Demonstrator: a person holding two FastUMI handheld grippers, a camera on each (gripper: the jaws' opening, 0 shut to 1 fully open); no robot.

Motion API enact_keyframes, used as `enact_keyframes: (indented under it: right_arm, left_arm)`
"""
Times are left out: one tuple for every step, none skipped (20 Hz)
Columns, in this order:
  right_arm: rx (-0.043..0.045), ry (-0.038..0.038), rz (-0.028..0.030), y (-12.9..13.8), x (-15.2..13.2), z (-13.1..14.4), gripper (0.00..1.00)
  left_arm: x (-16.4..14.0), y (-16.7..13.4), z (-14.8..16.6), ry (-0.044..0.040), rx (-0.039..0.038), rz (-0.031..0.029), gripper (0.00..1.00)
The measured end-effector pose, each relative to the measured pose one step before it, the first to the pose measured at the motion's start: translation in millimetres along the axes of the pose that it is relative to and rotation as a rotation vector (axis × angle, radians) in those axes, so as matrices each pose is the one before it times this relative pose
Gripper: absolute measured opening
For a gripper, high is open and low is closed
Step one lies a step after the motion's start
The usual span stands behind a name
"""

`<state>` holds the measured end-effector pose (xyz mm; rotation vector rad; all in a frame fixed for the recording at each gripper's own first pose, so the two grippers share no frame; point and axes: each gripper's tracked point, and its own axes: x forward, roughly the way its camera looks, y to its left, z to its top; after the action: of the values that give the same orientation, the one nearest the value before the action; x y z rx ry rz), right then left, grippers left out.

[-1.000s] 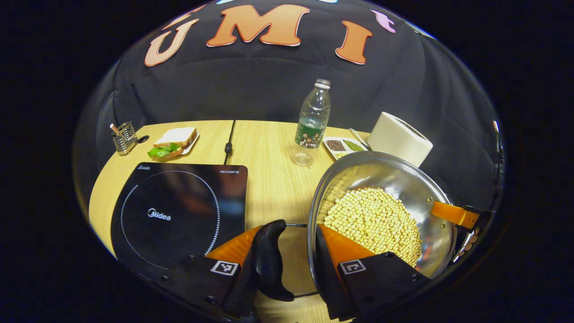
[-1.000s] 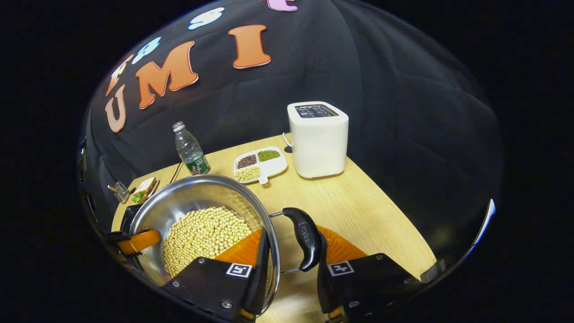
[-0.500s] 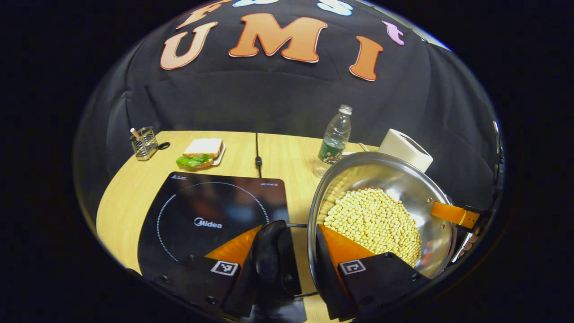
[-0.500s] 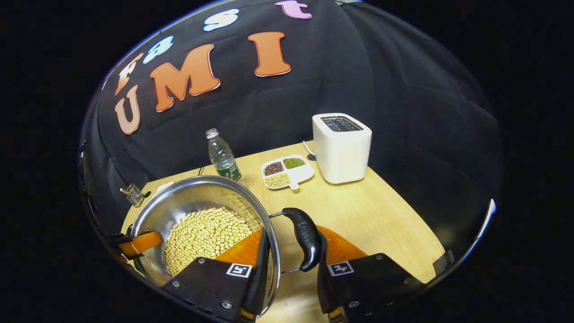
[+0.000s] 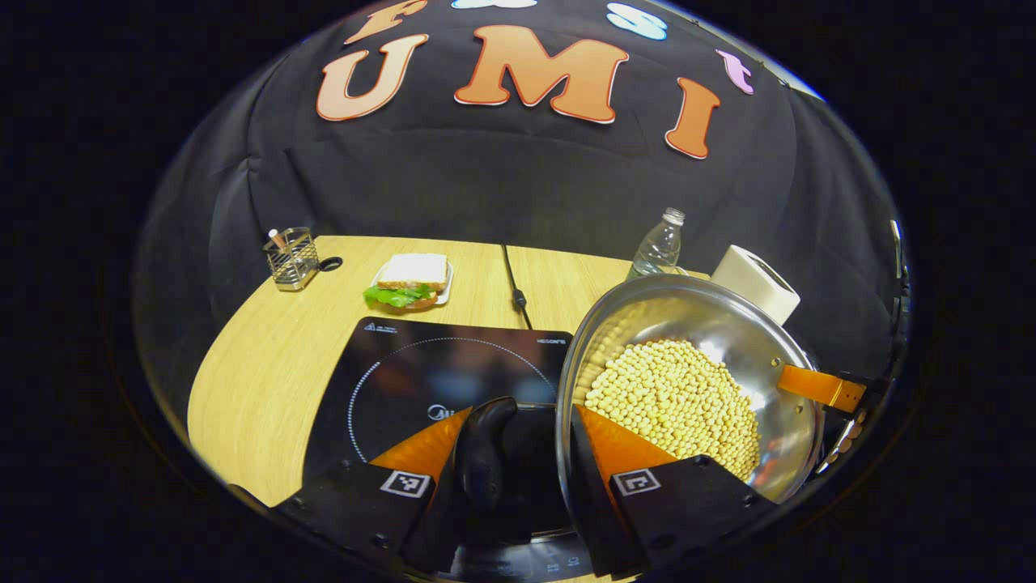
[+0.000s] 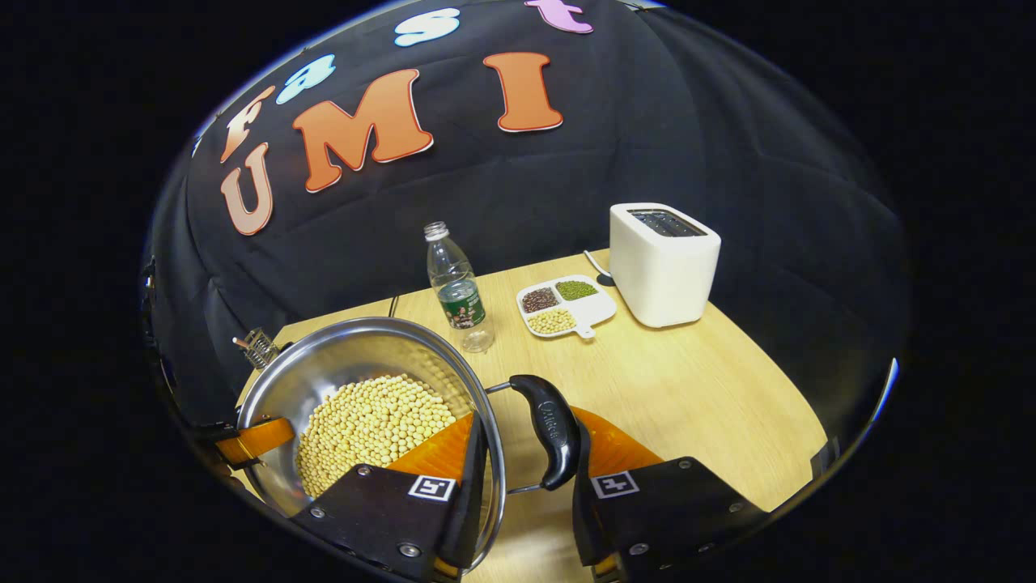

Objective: First push the handle of the pot to place it horizontally, then grasp the pot with both hands and set it on the induction cooktop.

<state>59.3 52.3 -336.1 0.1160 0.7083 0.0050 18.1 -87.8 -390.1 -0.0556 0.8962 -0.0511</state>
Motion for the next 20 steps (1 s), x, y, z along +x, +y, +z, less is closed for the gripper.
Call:
enact_keyframes:
  right_arm:
    - [0.00219,0.00001,0.0046,4.66,0.49,-0.75,0.47]
    - [0.00317,0.00146,0.00423,5.56,0.99,-0.7,0.47]
    - [-0.00111,0.00352,0.00356,5.89,1.27,-1.67,0.47]
    - [-0.00121,0.00133,0.00154,5.76,1.19,-1.21,0.47]
    - [-0.0037,0.00338,0.00087,5.36,2.2,-1.07,0.47]
    - [-0.00249,0.00056,0.00051,4.78,0.32,-0.67,0.47]
    - [-0.00257,0.00305,0.00079,5.87,0.67,-0.83,0.42]
    - [-0.00217,0.00197,0.00104,4.65,1.97,0.2,0.47]
    - [-0.00345,0.00279,0.0012,5.4,0.7,-0.41,0.47]
    - [0.00001,0.00081,0.00131,4.63,0.96,-0.24,0.47]
    - [-0.00023,0.00209,0.0009,5.11,1.28,-0.45,0.47]
    - [-0.00187,0.00257,0.00112,5.35,1.43,-1.78,0.47]
    - [-0.00045,0.00339,0.00021,4.24,2.22,-0.65,0.47]
    - [-0.00363,0.00445,0.00015,4.35,0.67,-1.91,0.42]
    - [-0.00547,0.00207,-0.00051,5.69,1.98,-0.87,0.47]
    - [-0.00694,0.00134,-0.00074,4.96,0.76,-0.04,0.47]
    - [-0.01228,0.0048,-0.0002,4.79,0.91,-1.16,0.47]
    - [-0.01198,0.00451,-0.00198,6.1,1.34,-0.5,0.47]
    - [-0.01005,-0.00963,-0.00109,6.32,1.65,2.74,0.47]
    - [-0.00136,-0.00914,0.0016,7.06,-0.26,2.77,0.47]
  left_arm:
    - [-0.4,5.91,0.98,-0.00233,0.00222,0.00427,0.67]
    - [-0.83,6.3,1.72,-0.00161,0.00034,0.00418,0.67]
    - [-0.4,6.52,0.44,0.00163,-0.00145,0.00415,0.65]
    - [-0.2,5.7,0.71,0.00132,-0.00226,0.0029,0.67]
    - [-0.51,3.93,0.06,0.00182,-0.00251,0.00285,0.65]
    - [-0.33,3.66,0.87,0.00278,-0.00488,0.00214,0.65]
    - [0.03,4.22,-0.01,0.00059,-0.00418,0.00108,0.65]
    - [1.08,4.95,0.59,0.00152,-0.00332,0.00207,0.65]
    - [1.36,8.33,0.04,-0.00045,-0.00065,0.00116,0.67]
    - [1.55,7.32,0.55,-0.00025,-0.00175,0.00245,0.65]
    - [0.69,5.62,-0.73,0.0007,-0.00217,0.0015,0.67]
    - [0.93,4.96,0.73,0.00194,-0.00191,0.00176,0.67]
    - [1.58,4.67,-0.59,0.0028,-0.00166,0.00123,0.7]
    - [0.66,5.69,0.55,0.00242,-0.00369,0.00201,0.67]
    - [2.18,5.33,-1.44,0.00259,-0.00305,0.00165,0.65]
    - [0.59,5.71,-0.64,0.00219,-0.00759,0.00127,0.65]
    - [1.76,5.59,-0.81,0.00337,-0.00724,0.00083,0.67]
    - [1.6,6.33,-1.1,0.00215,-0.00855,0.00154,0.7]
    - [0.92,7.21,-0.83,0.00213,-0.0084,0.00199,0.7]
    - [0.78,7.11,0.81,0.00126,-0.00905,0.00157,0.7]
